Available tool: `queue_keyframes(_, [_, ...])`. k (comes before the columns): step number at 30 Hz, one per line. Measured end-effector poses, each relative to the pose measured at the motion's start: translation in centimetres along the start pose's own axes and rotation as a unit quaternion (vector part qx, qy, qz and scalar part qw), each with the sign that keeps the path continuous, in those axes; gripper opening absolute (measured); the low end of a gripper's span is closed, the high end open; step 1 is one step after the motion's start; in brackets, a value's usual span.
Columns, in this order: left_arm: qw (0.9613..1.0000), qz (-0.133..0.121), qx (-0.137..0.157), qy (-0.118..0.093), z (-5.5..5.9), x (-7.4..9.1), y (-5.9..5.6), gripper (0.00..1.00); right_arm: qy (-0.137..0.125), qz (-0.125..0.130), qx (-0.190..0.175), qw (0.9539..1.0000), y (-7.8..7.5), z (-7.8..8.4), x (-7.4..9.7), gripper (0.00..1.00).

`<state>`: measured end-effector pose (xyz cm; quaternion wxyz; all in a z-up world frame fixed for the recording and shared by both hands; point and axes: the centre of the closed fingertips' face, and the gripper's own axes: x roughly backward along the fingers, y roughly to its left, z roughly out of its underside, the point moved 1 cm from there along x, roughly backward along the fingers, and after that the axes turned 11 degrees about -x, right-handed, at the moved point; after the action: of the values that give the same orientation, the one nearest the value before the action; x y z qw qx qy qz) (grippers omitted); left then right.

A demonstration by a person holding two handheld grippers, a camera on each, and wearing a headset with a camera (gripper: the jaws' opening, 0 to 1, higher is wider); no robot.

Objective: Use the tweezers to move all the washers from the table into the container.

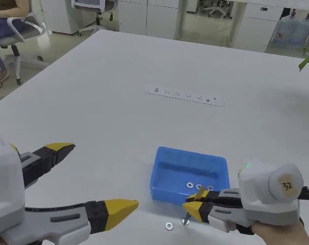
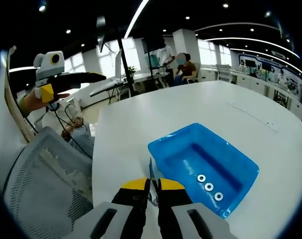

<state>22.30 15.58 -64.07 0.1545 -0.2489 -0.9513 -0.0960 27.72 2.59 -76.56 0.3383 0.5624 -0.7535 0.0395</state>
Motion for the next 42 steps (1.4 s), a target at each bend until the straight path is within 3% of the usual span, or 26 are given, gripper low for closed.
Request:
queue_keyframes(4, [1.0, 0.0, -0.001, 0.0, 0.0, 0.0, 0.0, 0.93, 0.002, -0.006, 0.043, 0.9991, 0.7, 0.4, 0.0, 0.03])
queue_keyframes(7, [1.0, 0.001, -0.003, 0.0, -0.1, -0.1, 0.0, 0.93, -0.005, 0.001, 0.05, 0.9987, 0.8, 0.4, 0.1, 0.02])
queue_keyframes(11, [1.0, 0.002, -0.005, -0.001, -0.1, -0.1, -0.1, 0.92, -0.018, -0.003, 0.022, 0.9996, 0.7, 0.1, 0.4, 0.02])
queue_keyframes(18, [1.0, -0.002, -0.002, -0.001, 0.1, 0.2, 0.3, 0.92, -0.084, -0.034, -0.052, 0.9945, 1.3, -3.6, 2.1, 0.02])
queue_keyframes(27, [1.0, -0.007, -0.001, -0.002, 0.0, 0.4, 0.4, 0.92, -0.122, -0.036, -0.067, 0.9896, 0.6, -6.9, 3.2, 0.02])
queue_keyframes(35, [1.0, -0.008, 0.0, -0.002, 0.0, 0.5, 0.4, 0.92, -0.15, -0.001, -0.103, 0.9832, -2.7, -9.5, 3.0, 0.02])
queue_keyframes(42, [0.9999, -0.013, 0.002, -0.003, 0.1, 0.7, 0.7, 0.92, -0.138, 0.025, -0.127, 0.9819, -5.3, -9.6, 1.8, 0.02])
